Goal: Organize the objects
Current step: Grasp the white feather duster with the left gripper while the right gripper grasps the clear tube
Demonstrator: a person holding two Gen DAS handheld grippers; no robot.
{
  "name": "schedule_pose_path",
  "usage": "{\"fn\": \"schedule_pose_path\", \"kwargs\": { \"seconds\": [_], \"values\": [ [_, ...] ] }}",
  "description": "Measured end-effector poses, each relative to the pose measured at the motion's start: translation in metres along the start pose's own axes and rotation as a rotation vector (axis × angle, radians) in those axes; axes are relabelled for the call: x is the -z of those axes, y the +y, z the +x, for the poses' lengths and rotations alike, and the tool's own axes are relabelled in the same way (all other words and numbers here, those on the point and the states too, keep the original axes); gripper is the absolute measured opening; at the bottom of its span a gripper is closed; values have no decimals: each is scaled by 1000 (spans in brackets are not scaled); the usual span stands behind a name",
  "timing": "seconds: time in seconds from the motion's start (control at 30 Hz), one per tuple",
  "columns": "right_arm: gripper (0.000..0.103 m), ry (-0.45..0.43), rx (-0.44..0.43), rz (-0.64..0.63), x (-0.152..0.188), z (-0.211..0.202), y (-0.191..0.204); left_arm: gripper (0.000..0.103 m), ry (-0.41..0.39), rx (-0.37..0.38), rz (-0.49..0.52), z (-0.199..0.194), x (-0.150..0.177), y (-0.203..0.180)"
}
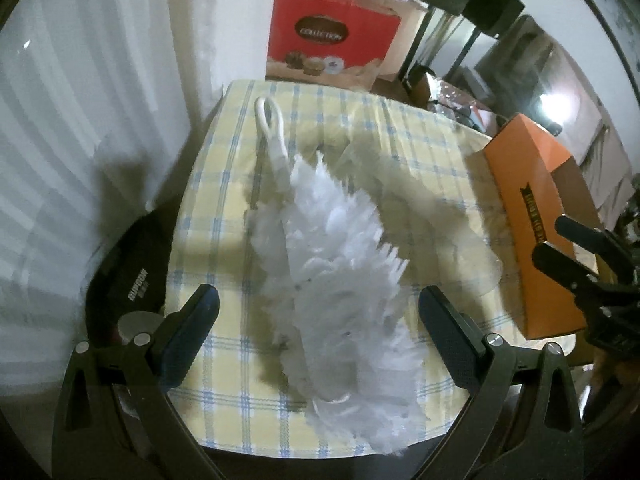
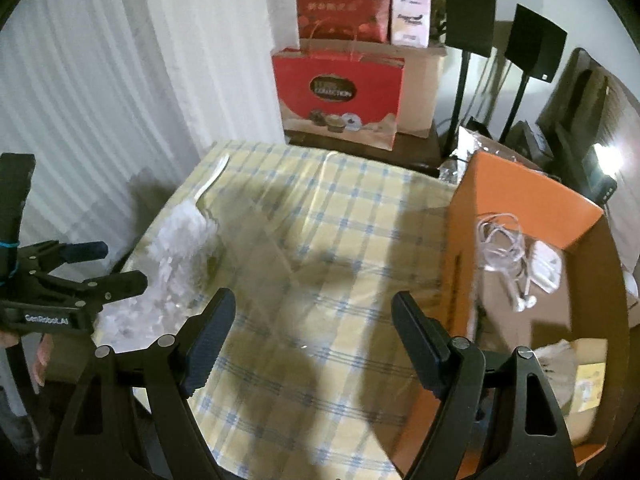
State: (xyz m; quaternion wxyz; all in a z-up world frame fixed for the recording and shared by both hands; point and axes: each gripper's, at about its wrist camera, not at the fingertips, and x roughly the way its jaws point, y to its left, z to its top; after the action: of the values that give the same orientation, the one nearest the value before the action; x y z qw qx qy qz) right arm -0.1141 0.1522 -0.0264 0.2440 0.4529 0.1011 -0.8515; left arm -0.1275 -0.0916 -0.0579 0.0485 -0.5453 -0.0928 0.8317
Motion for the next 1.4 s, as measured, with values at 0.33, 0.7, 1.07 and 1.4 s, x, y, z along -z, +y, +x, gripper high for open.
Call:
{"fn": "schedule_pose_path", "kwargs": {
  "seconds": [0.33,0.7,1.07,1.4],
  "values": [
    [80,42,2,-38,4,45,14,94,53,21,-46,30,3,14],
    [70,124,-56,-43,4,89,19,73,86,44,-24,58,7,9],
    [56,143,-35,-87,5,104,27,34,51,60,-1,58,8,-1],
    [41,105,-81,-8,17,94,28,27,-37,61,7,41,15,-7]
  ]
}}
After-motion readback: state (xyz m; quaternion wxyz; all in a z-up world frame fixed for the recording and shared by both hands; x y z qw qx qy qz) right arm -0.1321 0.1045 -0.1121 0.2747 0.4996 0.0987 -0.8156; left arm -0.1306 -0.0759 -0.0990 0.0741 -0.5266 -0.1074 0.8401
